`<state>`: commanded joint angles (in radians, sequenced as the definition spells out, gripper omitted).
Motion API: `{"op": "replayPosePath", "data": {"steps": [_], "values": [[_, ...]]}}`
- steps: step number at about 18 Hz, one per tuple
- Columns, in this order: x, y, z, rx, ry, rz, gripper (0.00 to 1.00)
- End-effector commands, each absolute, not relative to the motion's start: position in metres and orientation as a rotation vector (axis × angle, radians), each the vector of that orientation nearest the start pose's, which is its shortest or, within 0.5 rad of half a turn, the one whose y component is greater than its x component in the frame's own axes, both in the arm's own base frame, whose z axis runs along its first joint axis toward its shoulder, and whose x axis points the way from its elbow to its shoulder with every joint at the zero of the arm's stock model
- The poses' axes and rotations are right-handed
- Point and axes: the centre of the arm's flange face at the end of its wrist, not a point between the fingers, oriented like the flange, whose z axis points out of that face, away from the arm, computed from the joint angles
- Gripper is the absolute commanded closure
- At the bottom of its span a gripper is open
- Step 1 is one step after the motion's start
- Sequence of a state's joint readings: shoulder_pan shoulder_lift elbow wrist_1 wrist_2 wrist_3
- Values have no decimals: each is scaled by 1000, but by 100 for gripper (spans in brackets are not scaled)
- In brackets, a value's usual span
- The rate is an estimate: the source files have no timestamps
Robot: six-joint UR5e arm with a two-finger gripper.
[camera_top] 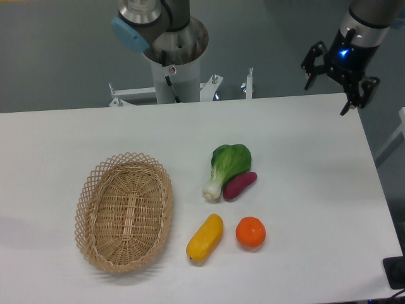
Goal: Pick up the mango from the table
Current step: 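Move the gripper from its raised pose toward the yellow mango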
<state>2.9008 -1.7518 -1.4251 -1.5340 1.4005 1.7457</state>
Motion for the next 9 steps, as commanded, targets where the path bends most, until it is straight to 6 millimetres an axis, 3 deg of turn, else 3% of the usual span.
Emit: {"op": "replayPosePath", "data": {"steps": [9], "values": [[-509,289,463,-2878,546,-35,0]]}}
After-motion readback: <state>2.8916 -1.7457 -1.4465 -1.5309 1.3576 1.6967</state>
